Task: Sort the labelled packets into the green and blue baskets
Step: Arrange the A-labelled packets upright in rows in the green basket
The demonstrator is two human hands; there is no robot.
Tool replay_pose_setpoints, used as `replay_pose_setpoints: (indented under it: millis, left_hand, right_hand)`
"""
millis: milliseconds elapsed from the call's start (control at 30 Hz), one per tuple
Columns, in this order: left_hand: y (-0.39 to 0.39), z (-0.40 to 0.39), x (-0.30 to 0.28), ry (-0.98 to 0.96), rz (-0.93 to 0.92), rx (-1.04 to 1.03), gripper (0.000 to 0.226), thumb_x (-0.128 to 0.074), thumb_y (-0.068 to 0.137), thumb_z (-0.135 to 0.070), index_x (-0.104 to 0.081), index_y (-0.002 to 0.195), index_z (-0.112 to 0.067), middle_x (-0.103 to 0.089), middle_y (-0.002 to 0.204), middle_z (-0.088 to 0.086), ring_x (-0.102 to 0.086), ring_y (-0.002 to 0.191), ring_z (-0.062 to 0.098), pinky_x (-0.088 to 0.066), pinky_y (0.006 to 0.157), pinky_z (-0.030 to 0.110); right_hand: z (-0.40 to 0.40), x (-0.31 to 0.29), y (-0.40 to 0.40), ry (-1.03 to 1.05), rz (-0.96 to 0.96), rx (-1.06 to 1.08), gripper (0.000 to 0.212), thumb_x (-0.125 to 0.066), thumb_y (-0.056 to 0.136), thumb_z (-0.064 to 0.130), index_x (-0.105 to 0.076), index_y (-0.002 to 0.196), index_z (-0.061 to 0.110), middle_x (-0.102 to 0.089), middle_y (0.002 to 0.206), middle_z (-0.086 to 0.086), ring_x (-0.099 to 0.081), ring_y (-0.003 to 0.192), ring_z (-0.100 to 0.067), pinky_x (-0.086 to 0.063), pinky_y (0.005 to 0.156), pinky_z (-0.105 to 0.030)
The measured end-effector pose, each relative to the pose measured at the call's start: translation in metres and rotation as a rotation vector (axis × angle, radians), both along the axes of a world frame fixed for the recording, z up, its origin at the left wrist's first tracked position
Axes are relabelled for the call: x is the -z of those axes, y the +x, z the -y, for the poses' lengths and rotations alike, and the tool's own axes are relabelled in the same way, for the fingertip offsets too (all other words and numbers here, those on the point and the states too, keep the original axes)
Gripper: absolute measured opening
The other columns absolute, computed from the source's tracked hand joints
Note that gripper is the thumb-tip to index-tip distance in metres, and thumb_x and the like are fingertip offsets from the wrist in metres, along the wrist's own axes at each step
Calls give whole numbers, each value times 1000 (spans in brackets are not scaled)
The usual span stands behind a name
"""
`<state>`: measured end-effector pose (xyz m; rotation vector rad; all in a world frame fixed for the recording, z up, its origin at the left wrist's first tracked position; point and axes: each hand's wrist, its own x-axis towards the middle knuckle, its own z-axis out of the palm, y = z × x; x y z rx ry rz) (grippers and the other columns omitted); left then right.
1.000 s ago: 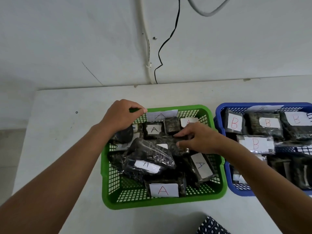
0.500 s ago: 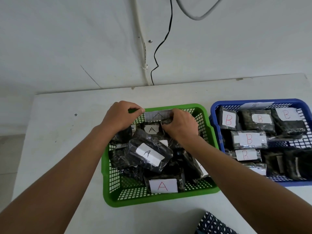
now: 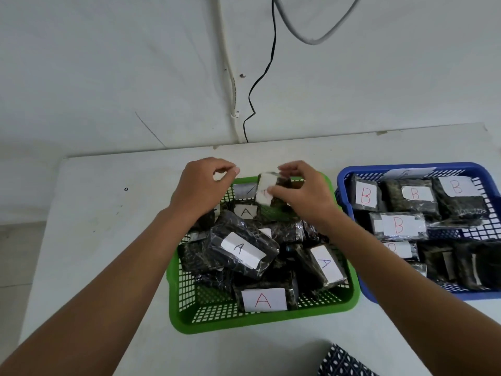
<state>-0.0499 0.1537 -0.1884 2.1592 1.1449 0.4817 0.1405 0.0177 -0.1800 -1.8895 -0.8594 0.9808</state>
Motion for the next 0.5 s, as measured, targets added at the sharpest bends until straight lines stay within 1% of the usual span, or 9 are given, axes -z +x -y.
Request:
replay_pose_setpoints:
  millis: [67,100,133,200,267,300,367,433,500]
  left_hand:
    - [8,5,-13,-51,35,-2,27,-63,93,-46,-77,103,-25,-71,91,-19,-64,82,-11,-50,77,9]
    - [12,8,-20,-110,30,15,29,-61,94,-47,-77,103,-24,-72,89,-18,-66,80,-8,-52,76,11]
    - [16,11,-25,-208,32,37,32,-59,96,-48,-77,103,-23,-74,88,-14,-70,79,-2,-56,76,19]
    - [25,18,-37,-573,114,34,38,-51,100,-49,-74,106,-19,-78,88,0,-75,84,16,-62,78,34]
    - [30,23,-48,-1010,271,-10,45,-44,102,-51,-65,117,-14,-77,99,14,-74,96,28,-61,84,39]
    - [31,24,-51,-1143,340,-27,47,-44,102,-51,-62,122,-13,-75,105,19,-73,101,32,-60,88,40]
    - [29,26,-48,-1202,397,-21,43,-51,101,-47,-61,125,-12,-73,112,20,-71,106,32,-58,91,40]
    - [27,29,-41,-1146,396,2,36,-61,98,-39,-65,124,-15,-74,113,13,-71,106,28,-59,90,38]
    - [27,32,-34,-1083,393,-8,30,-68,93,-33,-69,120,-19,-76,110,6,-73,103,22,-59,86,33]
  right_hand:
    - [5,-8,5,154,-193,41,56,-86,72,28,-64,123,28,-68,116,7,-69,104,-13,-61,84,-33]
    - [6,-10,6,212,-267,63,58,-86,72,24,-64,126,25,-68,121,4,-69,109,-15,-58,91,-38]
    - [5,-12,6,258,-330,78,58,-85,74,20,-64,127,22,-68,123,1,-68,111,-18,-56,95,-41]
    - [1,-16,2,317,-418,86,53,-82,78,14,-65,128,17,-70,125,-1,-68,114,-20,-53,99,-41]
    - [-1,-19,-3,348,-459,81,48,-78,81,12,-65,127,13,-70,125,-2,-67,115,-19,-53,97,-36]
    - [-1,-21,-5,353,-465,86,46,-78,82,13,-66,127,13,-70,124,-2,-67,115,-18,-54,96,-34]
    - [1,-21,-6,347,-442,128,42,-77,82,16,-68,123,15,-72,120,0,-68,112,-18,-54,97,-35]
    - [4,-21,-4,324,-412,151,40,-78,81,19,-70,120,18,-71,117,-2,-69,109,-20,-54,100,-41]
    - [8,-20,0,278,-389,116,39,-79,83,20,-70,121,23,-67,120,-6,-70,107,-22,-54,99,-44]
